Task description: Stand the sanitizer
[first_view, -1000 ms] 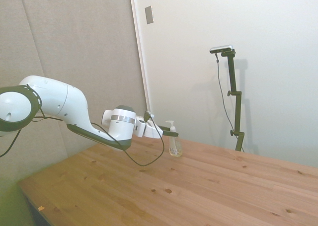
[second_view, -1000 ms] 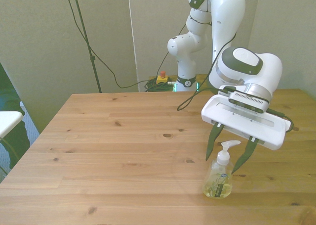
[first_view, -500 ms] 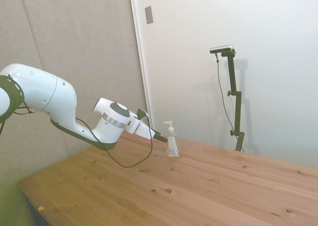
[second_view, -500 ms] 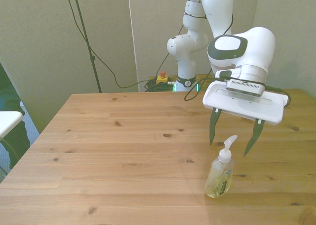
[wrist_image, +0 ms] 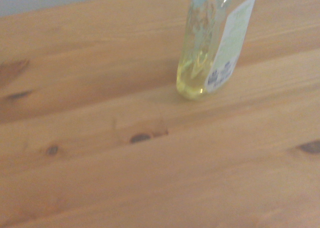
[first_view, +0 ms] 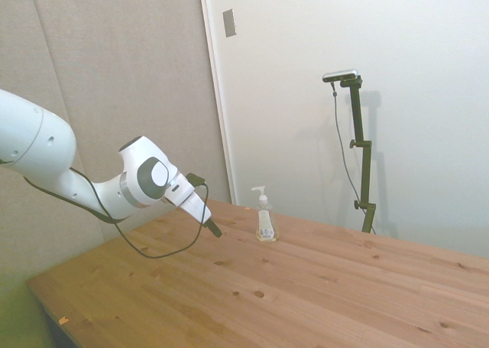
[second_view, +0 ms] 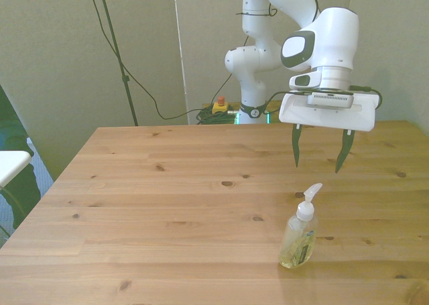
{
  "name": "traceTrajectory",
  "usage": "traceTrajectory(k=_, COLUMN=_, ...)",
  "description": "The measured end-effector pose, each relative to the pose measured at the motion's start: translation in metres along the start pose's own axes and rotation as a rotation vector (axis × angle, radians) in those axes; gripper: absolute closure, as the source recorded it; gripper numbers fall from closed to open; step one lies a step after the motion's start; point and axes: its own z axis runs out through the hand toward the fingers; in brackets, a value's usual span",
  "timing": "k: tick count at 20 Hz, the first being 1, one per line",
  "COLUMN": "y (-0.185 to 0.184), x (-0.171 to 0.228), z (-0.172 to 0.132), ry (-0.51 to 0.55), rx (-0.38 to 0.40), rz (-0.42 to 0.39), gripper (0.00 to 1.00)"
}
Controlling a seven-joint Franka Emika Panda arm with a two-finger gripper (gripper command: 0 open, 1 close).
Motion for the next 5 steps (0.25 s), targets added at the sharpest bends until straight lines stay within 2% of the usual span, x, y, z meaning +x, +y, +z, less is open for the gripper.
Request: traceTrajectory(k=5, y=0.015, x=0.014, z=-0.025, ry=-0.186, rx=-0.105, rz=-0.087, gripper=0.0)
